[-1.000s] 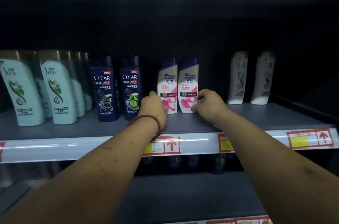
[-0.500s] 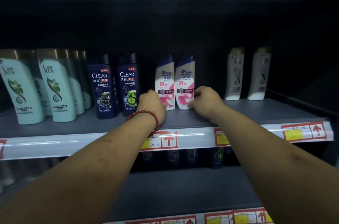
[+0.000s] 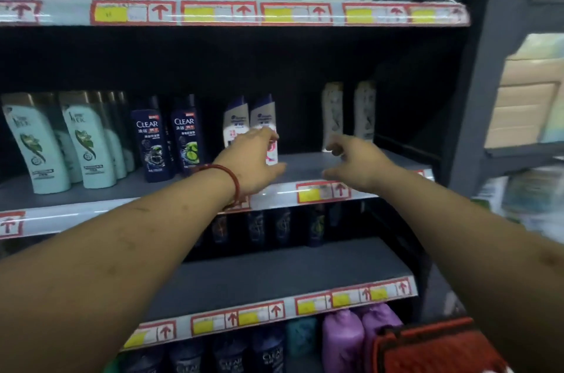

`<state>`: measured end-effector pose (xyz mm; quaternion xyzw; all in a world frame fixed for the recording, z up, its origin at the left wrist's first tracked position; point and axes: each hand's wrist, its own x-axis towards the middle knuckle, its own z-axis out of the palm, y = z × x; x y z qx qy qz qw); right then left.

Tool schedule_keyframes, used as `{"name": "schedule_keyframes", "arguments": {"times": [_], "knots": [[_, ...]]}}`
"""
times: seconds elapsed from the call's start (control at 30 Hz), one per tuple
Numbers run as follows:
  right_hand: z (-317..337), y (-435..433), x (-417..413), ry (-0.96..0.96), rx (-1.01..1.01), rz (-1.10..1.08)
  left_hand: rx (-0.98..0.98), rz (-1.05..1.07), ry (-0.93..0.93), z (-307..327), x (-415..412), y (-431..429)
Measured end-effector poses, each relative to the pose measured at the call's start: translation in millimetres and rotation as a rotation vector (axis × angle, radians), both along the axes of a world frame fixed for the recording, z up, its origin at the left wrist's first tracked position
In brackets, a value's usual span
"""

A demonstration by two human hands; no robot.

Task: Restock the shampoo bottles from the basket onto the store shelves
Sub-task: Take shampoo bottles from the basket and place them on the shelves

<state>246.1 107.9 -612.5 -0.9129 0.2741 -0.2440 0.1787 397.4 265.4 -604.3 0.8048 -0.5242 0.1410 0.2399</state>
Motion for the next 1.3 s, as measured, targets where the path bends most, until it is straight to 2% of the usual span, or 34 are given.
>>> {"name": "schedule_keyframes", "arguments": {"times": [0.2, 0.47, 0.77, 1.13, 1.2, 1.3], "knots": [[-26, -5, -94, 0.032, -0.031, -0.118, 0.083, -0.263, -0.079, -17, -85, -36], [-112, -35, -209, 0.155, 0.148, -0.291, 0.325, -0.530, -0.062, -103, -181, -86], [-217, -46, -295, 0.239, 0.316, -0.385, 0.493, -0.670, 0.053, -218, -249, -133], [-326, -66, -365, 0.201, 0.687, -0.543, 0.665, -0.733, 0.282, -358, -286, -171], [-334, -73, -367, 0.261, 0.728, -0.519, 0.698, -0.718, 0.248, -373, -288, -176], [-347, -88, -362, 0.432, 0.688, -0.476, 0.783, -0.771, 0.167, -394, -290, -182]]}}
